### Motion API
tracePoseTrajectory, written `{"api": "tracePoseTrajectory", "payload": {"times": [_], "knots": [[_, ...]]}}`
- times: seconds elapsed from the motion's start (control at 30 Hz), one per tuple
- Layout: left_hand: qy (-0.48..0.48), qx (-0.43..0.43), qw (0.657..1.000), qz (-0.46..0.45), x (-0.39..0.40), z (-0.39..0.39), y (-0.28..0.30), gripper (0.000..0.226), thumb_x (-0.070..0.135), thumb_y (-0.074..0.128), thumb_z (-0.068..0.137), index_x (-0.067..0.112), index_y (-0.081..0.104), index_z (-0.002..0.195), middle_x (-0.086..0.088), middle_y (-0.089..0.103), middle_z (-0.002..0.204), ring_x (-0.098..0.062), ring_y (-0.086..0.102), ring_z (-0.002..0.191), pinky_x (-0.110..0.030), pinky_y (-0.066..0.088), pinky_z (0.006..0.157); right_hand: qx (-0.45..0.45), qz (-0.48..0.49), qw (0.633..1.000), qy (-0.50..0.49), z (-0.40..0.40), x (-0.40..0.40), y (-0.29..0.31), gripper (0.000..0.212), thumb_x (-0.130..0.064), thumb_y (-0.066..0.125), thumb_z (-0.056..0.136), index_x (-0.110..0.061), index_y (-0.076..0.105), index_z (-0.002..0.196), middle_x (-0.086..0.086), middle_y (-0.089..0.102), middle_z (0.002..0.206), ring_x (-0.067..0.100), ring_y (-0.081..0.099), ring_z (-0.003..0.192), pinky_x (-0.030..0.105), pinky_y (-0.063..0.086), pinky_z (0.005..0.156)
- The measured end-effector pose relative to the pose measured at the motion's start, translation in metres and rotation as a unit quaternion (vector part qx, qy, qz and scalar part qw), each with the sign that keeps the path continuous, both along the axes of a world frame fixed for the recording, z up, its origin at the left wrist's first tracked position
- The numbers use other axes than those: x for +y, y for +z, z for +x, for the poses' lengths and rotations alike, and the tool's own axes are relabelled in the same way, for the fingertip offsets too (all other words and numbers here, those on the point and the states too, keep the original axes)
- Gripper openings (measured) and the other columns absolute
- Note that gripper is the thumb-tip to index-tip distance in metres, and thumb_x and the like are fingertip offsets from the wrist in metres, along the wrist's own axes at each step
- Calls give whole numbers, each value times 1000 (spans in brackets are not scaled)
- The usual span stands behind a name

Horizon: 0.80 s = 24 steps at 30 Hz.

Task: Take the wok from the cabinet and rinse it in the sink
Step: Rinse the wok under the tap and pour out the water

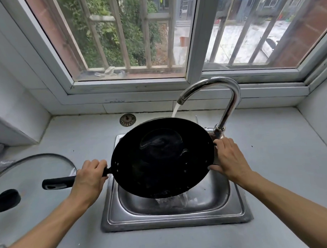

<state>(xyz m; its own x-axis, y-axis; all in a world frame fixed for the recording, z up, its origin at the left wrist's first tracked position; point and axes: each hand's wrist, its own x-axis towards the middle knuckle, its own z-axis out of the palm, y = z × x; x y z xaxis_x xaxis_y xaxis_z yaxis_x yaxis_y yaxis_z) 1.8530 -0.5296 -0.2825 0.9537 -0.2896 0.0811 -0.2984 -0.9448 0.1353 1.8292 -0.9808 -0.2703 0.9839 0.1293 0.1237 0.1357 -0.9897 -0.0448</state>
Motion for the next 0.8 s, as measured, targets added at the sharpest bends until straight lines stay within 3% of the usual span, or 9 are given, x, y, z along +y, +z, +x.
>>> {"api": "tracePoseTrajectory", "payload": {"times": [0.07,0.27,0.4,0.8], "knots": [[6,-6,1000,-3,-1,-2,-1,46,8,86,57,15,49,83,-1,48,75,-29,44,70,-41,43,51,-20,20,1000,5,-4,-2,4,76,-47,89,51,-4,55,105,13,55,92,30,51,83,39,49,71],[-1,-27,1000,-10,-6,-3,-3,45,8,88,55,14,52,82,-1,49,75,-30,46,72,-40,41,52,-20,43,999,-16,-8,-12,7,47,-24,90,60,-11,55,87,5,56,81,27,52,72,31,39,57],[-10,-34,999,-6,-10,-7,-7,45,7,87,54,14,52,81,-1,49,74,-31,47,71,-40,40,52,-7,37,999,-17,-15,-16,5,48,-20,91,56,-13,51,80,3,53,75,25,50,67,28,32,53],[0,-66,998,-21,-19,24,-3,42,0,83,55,13,57,86,-4,53,83,-30,47,77,-41,40,54,4,67,996,-59,8,-14,7,44,-21,86,67,-14,47,85,2,50,83,24,47,77,32,39,57]]}}
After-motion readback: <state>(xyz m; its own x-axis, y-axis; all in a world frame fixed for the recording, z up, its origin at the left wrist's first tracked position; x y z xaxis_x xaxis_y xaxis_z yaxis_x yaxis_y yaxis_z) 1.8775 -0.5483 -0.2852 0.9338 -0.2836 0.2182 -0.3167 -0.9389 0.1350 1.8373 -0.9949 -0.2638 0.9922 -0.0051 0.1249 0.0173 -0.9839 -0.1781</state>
